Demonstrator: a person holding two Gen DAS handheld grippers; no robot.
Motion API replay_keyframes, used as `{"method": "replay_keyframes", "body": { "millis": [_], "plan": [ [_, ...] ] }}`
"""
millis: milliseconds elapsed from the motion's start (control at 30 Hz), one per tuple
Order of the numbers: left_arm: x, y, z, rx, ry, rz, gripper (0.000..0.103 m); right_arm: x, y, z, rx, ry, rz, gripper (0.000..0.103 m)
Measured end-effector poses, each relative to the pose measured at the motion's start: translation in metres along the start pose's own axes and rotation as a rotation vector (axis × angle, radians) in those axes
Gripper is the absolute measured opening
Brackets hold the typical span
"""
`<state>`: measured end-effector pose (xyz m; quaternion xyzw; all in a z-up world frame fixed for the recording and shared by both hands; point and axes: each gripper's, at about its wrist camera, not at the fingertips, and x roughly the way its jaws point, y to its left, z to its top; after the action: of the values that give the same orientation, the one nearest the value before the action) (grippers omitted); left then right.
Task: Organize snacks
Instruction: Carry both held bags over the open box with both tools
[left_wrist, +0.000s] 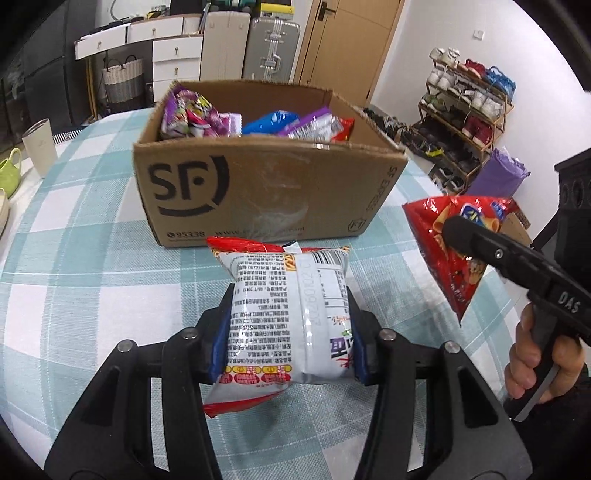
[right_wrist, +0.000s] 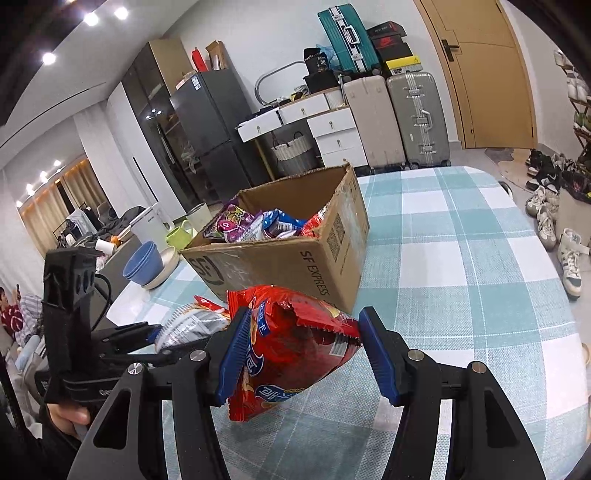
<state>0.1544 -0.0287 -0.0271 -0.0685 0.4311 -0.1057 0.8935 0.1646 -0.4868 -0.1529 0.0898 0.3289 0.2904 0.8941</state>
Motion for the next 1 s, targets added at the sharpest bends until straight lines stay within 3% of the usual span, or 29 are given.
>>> {"method": "replay_keyframes", "body": {
  "millis": [467, 1000],
  "plan": [
    [-0.067, 0.027, 0.016, -0.042, -0.132, 0.004, 0.048, -0.005, 0.021, 0.015, -0.014, -0.064, 0.029, 0.06],
    [-0.098, 0.025, 0.052, -0.027, -0.219, 0.014, 0.048, -0.013, 0.041, 0.057, -0.056, -0.14, 0.049, 0.06]
  ]
}}
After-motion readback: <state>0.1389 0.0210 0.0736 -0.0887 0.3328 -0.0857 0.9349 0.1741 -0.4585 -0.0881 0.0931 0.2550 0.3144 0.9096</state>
